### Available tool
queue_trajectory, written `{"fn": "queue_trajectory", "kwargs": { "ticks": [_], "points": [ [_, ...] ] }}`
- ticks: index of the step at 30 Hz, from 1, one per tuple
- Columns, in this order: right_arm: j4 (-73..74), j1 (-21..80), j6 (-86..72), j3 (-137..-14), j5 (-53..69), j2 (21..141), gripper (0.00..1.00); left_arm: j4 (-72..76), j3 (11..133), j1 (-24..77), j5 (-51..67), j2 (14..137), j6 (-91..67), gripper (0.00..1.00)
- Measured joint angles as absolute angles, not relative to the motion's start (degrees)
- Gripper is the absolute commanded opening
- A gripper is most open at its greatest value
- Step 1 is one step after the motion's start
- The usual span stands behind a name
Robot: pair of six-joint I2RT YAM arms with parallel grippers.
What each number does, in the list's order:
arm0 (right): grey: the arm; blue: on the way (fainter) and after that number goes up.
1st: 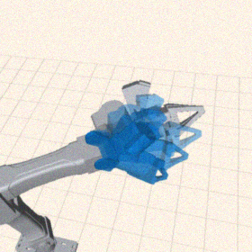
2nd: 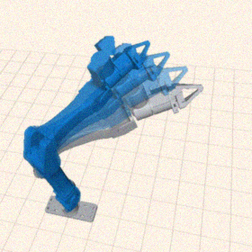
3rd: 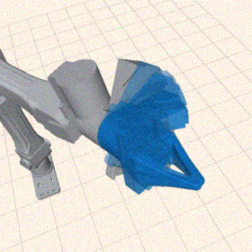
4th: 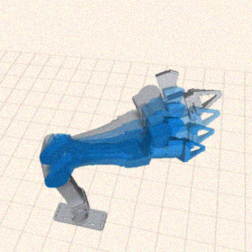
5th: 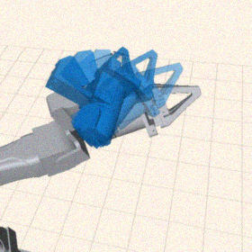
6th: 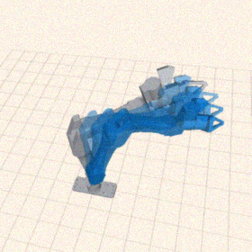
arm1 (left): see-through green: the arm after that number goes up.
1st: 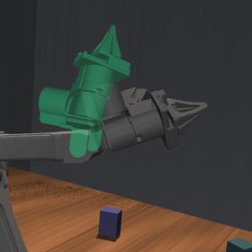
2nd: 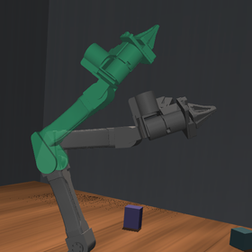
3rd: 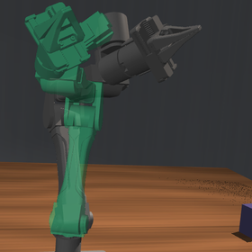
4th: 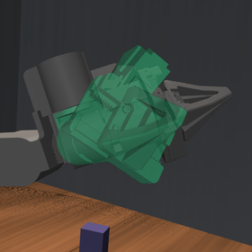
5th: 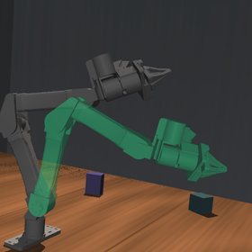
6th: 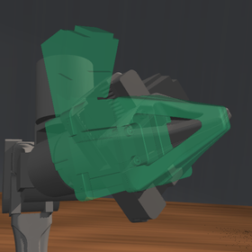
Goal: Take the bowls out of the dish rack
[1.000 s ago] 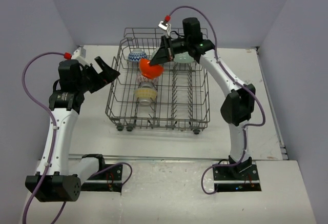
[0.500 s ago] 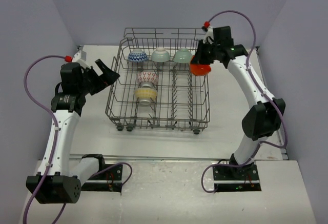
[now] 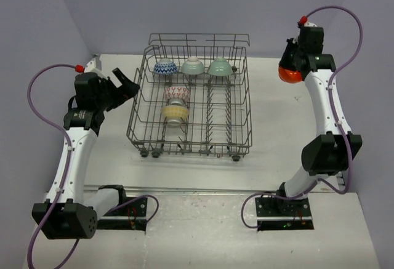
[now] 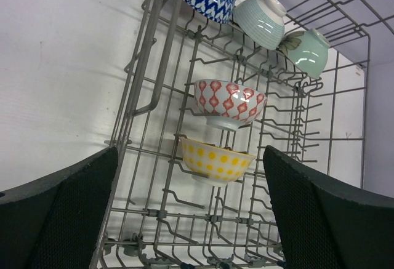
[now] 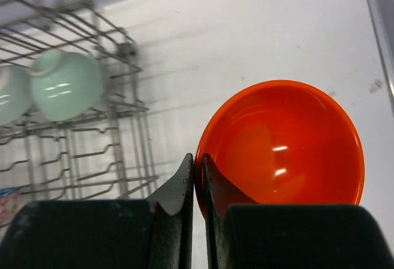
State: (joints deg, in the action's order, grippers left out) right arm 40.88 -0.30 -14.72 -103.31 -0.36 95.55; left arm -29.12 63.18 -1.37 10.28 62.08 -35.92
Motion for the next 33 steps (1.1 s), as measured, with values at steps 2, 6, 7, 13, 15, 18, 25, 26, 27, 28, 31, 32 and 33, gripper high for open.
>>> {"fn": "queue_trajectory", "kwargs": {
  "ticks": [2,6,7,13,15,18,25,26,27,28,31,32,33],
  "points": [
    [40.77,-1.48,-15.07,-100.95,-2.87,96.60,0.00,-28.95,63.20,-1.39,9.74,62.26,-36.14,1.00],
    [40.51,-3.22,-16.51,-96.09,-7.77,100.99,0.00,-28.84,64.23,-1.39,9.39,62.83,-36.38,1.00],
    [40.47,-3.53,-17.10,-94.85,-9.10,102.54,0.00,-28.97,64.77,-1.39,9.13,62.96,-36.38,1.00],
    [39.99,-4.95,-19.20,-92.09,-12.58,109.91,0.00,-29.43,67.29,-1.39,8.10,61.82,-36.36,1.00],
    [39.22,-5.48,-19.73,-92.09,-12.99,112.05,0.00,-29.54,67.40,-1.39,8.36,61.14,-36.36,0.99],
    [38.70,-6.04,-20.36,-92.27,-14.24,114.50,0.00,-29.71,67.40,-1.39,9.23,60.82,-36.38,0.98],
    [38.72,-7.18,-21.10,-96.75,-17.08,118.93,0.00,-29.74,67.40,-1.39,11.73,60.95,-36.38,0.98],
    [38.65,-7.31,-21.10,-97.10,-17.10,119.24,0.00,-29.74,67.40,-1.39,12.05,61.06,-36.36,0.98],
    [38.52,-7.44,-21.12,-97.17,-17.08,119.33,0.00,-29.76,67.40,-1.39,12.40,61.25,-36.36,0.97],
    [38.50,-7.49,-21.17,-97.17,-17.08,119.35,0.07,-29.76,67.42,-1.39,12.88,61.58,-36.36,0.96],
    [37.78,-7.57,-21.28,-96.38,-16.82,119.33,0.21,-29.63,67.42,-1.39,14.92,63.05,-36.29,0.88],
    [37.36,-7.57,-21.50,-95.68,-16.58,119.31,0.26,-29.63,67.48,-1.32,15.90,63.79,-36.14,0.89],
    [36.93,-7.57,-21.54,-94.85,-16.25,119.31,0.29,-29.69,67.75,-1.10,16.58,64.66,-35.83,0.91]
  ]
}}
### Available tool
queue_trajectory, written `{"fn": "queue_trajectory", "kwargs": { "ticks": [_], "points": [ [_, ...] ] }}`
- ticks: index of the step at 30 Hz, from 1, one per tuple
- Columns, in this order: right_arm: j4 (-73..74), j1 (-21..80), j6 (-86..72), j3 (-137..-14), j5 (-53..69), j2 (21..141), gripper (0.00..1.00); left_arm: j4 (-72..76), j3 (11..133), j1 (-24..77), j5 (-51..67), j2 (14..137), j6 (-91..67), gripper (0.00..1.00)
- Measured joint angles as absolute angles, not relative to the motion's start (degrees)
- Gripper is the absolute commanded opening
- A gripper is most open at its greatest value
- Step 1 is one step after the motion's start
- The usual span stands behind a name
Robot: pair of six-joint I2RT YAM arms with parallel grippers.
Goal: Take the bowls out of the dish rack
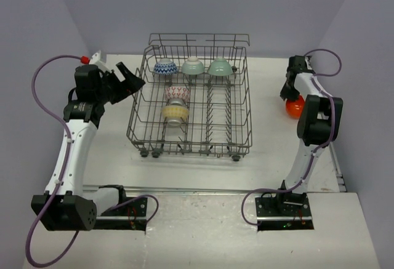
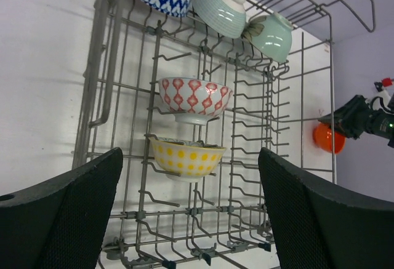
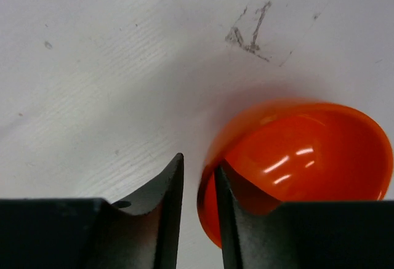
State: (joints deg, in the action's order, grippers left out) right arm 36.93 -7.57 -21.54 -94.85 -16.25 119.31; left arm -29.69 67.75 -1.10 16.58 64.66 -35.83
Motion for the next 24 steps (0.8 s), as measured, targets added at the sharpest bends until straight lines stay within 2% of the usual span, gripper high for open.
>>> {"fn": "queue_trajectory", "kwargs": {
  "ticks": [3,4,9,12,13,19,23,24],
  "points": [
    [36.49,-7.53,-21.50,-92.33,-14.79,119.26,0.33,-29.98,69.69,0.80,17.72,67.99,-34.41,0.91],
    [36.58,-7.53,-21.50,-91.88,-14.17,119.26,0.39,-30.06,70.30,1.52,17.89,68.82,-33.87,0.91],
    [36.38,-7.53,-21.43,-91.77,-12.43,118.96,0.45,-31.31,73.01,3.20,18.50,70.32,-31.20,0.89],
    [36.36,-7.53,-21.45,-91.77,-11.86,118.63,0.55,-31.53,74.96,3.18,18.52,70.74,-29.56,0.88],
    [36.40,-7.53,-21.54,-91.74,-11.70,118.43,0.56,-31.73,75.55,3.20,18.59,70.83,-28.91,0.85],
    [36.84,-7.51,-22.11,-90.91,-9.85,113.71,0.62,-32.95,80.16,6.31,19.14,73.49,-21.93,0.78],
    [37.56,-6.50,-22.46,-90.67,-7.20,105.54,0.63,-34.33,84.49,11.29,21.67,78.63,-14.46,0.74],
    [38.00,-5.74,-22.33,-90.74,-6.79,102.98,0.66,-35.29,85.93,12.23,22.72,80.44,-12.49,0.74]
  ]
}}
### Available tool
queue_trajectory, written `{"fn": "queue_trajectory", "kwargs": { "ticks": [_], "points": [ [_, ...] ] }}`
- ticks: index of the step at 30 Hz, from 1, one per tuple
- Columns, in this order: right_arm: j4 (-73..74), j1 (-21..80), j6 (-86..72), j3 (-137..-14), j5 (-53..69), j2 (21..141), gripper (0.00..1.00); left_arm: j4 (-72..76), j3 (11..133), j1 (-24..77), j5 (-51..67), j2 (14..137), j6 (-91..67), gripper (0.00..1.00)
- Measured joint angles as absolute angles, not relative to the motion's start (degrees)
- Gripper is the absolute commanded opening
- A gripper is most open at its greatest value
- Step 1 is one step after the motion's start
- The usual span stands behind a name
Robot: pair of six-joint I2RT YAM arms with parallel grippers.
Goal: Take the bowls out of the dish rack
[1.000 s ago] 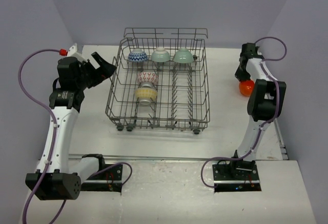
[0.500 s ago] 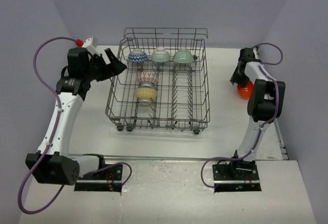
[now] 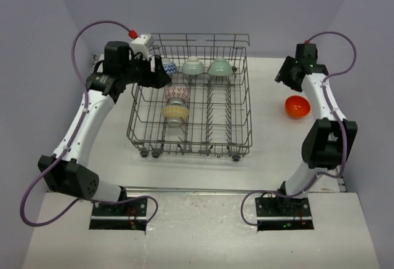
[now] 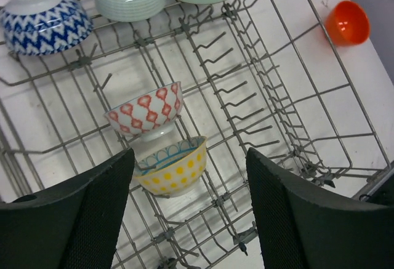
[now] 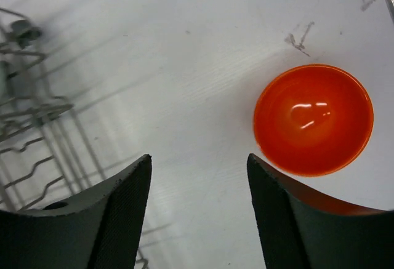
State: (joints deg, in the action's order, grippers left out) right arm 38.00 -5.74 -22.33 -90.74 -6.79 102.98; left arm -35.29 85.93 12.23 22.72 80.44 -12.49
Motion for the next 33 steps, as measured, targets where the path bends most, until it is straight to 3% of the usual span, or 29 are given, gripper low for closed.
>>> {"fn": "queue_trajectory", "kwargs": {
  "ticks": [5,12,21,33],
  "points": [
    [39.38,-0.62,-21.65,-92.33,-3.05,91.50,0.66,-38.57,93.62,13.17,27.38,89.54,-5.72,0.72],
    [40.40,2.79,-21.85,-87.99,1.17,81.47,0.67,-43.77,102.69,13.28,31.83,100.01,3.70,0.60],
    [43.86,9.06,-21.78,-82.83,4.12,80.82,0.67,-50.81,99.31,14.55,36.69,108.07,8.91,0.56],
    [43.72,10.79,-21.65,-81.03,5.19,80.82,0.67,-52.45,94.76,15.18,41.25,106.80,9.21,0.54]
  ]
}}
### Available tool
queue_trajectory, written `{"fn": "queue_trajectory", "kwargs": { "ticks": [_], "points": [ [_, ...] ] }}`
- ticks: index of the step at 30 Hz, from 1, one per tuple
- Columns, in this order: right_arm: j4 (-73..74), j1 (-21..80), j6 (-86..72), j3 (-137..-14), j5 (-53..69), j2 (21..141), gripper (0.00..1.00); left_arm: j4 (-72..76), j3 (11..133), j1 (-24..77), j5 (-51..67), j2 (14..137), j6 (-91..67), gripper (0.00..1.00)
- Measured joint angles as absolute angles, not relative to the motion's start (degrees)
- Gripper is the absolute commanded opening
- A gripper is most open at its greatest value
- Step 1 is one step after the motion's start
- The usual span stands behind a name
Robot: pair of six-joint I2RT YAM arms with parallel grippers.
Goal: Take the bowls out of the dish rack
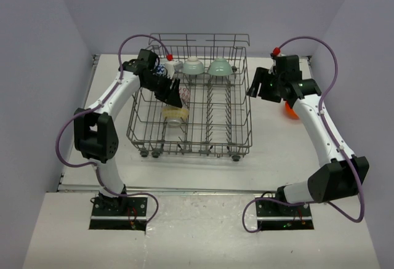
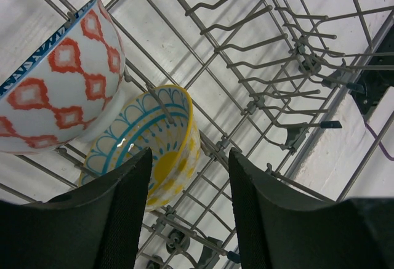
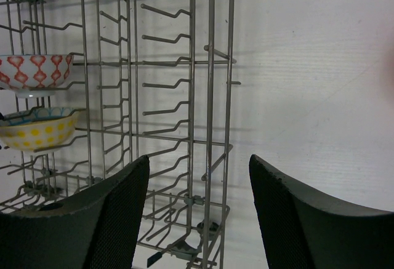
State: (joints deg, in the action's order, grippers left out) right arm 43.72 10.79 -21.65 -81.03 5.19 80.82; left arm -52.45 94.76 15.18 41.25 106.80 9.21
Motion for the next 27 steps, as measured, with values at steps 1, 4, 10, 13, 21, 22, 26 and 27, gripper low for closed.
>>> {"fn": "queue_trajectory", "kwargs": {
  "ticks": [1,4,10,13,21,22,26,27],
  "points": [
    [43.70,10.83,-21.63,-80.84,5.39,80.82,0.67,-52.45,94.76,15.18,41.28,106.80,9.21,0.52],
    [43.68,10.90,-21.63,-80.51,5.58,80.82,0.67,-52.56,94.76,15.18,41.21,106.83,9.17,0.49],
    [43.68,11.27,-21.63,-80.27,5.63,80.79,0.67,-52.93,94.06,15.20,40.21,106.87,8.71,0.44],
    [43.64,11.57,-21.65,-80.25,5.80,80.79,0.67,-52.82,93.27,15.22,38.63,106.94,8.54,0.43],
    [41.04,11.62,-21.91,-76.88,7.11,79.50,0.67,-51.72,91.55,15.42,34.85,106.67,7.05,0.40],
    [40.75,11.62,-21.91,-76.14,7.14,79.13,0.67,-51.62,91.46,15.49,34.74,106.59,6.83,0.39],
    [40.58,11.62,-21.98,-74.56,7.25,78.06,0.67,-51.09,91.37,15.75,34.70,106.54,6.37,0.34],
    [40.53,11.62,-22.02,-74.54,7.29,77.91,0.67,-50.83,91.24,15.92,34.70,106.45,6.37,0.33]
  ]
}}
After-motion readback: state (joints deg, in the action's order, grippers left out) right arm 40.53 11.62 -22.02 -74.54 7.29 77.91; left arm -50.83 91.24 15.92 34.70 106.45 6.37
